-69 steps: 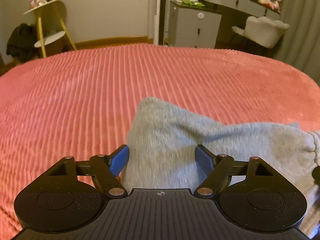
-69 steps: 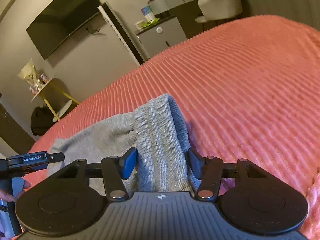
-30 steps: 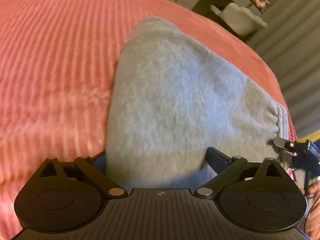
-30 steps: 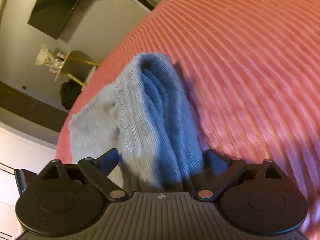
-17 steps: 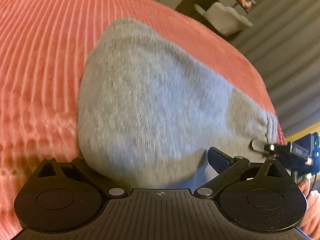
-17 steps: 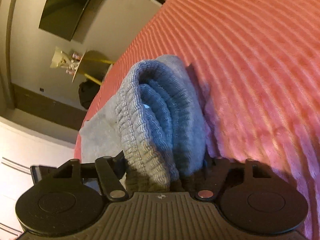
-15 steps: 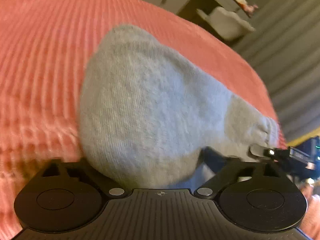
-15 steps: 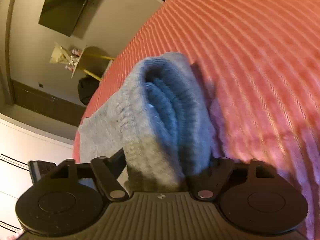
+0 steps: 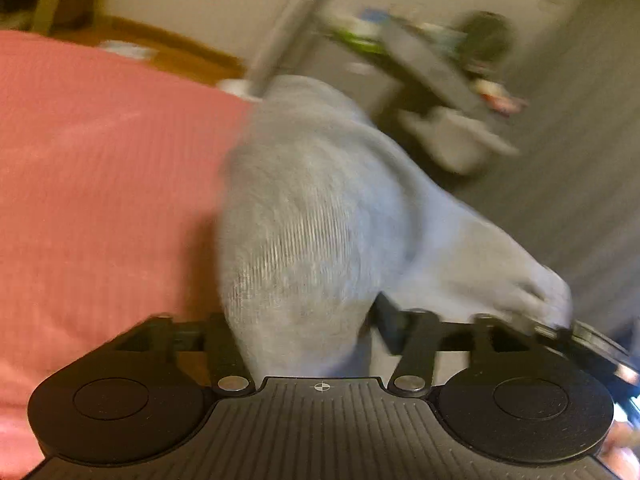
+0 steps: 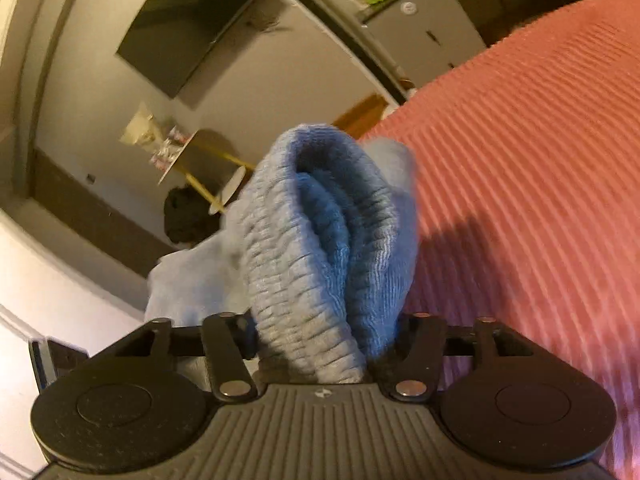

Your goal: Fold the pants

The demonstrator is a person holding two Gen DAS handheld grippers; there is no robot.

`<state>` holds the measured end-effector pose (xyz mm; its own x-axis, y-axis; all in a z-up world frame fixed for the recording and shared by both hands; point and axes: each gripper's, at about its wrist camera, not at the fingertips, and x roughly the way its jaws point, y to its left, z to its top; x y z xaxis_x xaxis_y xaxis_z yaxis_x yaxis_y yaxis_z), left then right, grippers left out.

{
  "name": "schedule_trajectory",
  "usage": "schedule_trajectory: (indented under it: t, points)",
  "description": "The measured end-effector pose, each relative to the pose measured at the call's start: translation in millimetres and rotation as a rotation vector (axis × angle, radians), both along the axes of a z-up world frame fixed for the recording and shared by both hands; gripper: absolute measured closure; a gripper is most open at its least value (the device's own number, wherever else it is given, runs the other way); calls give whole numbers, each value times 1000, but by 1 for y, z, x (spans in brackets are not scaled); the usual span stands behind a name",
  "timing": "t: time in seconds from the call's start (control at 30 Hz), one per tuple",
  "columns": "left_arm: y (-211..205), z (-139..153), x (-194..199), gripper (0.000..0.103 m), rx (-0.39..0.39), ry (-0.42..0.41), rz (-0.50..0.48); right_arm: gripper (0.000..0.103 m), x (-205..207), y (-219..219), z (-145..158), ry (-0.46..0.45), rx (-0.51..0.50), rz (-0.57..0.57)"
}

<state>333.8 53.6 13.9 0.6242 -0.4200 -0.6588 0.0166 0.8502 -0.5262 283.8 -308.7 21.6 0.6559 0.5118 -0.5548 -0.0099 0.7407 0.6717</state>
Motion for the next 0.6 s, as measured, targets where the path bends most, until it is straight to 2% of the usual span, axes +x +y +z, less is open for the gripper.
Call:
schedule_trajectory:
  t: [0.07, 0.13, 0.23, 0.3, 0.4, 0.47, 0.53, 0.57, 0.6]
  points:
    - [9, -2, -1, 41, 38, 41, 59, 24, 8, -6, 5, 36, -71, -75]
    - [14, -6, -17, 38, 36, 39, 48, 23, -5, -14, 12, 10, -148, -188]
    - [17, -17, -54, 36, 10, 37, 31, 23, -41, -22, 2, 15, -49, -223]
    - [17, -27, -80, 36, -35, 54, 31, 23, -66, -20, -17, 44, 44, -233]
    - [14, -40, -115, 36, -102, 82, 80, 23, -82, -15, -46, 91, 122, -253]
    - [20, -42, -121, 37, -139, 96, 81, 25, -85, -13, -63, 131, 168, -282]
    - [26, -44, -124, 37, -206, 104, 67, 29, -84, -11, -72, 113, 213, -297]
    - [28, -44, -123, 36, -231, 108, 67, 36, -82, -10, -73, 104, 219, -304]
    - [28, -45, -122, 35, -247, 109, 73, 36, -78, -9, -76, 115, 220, -309]
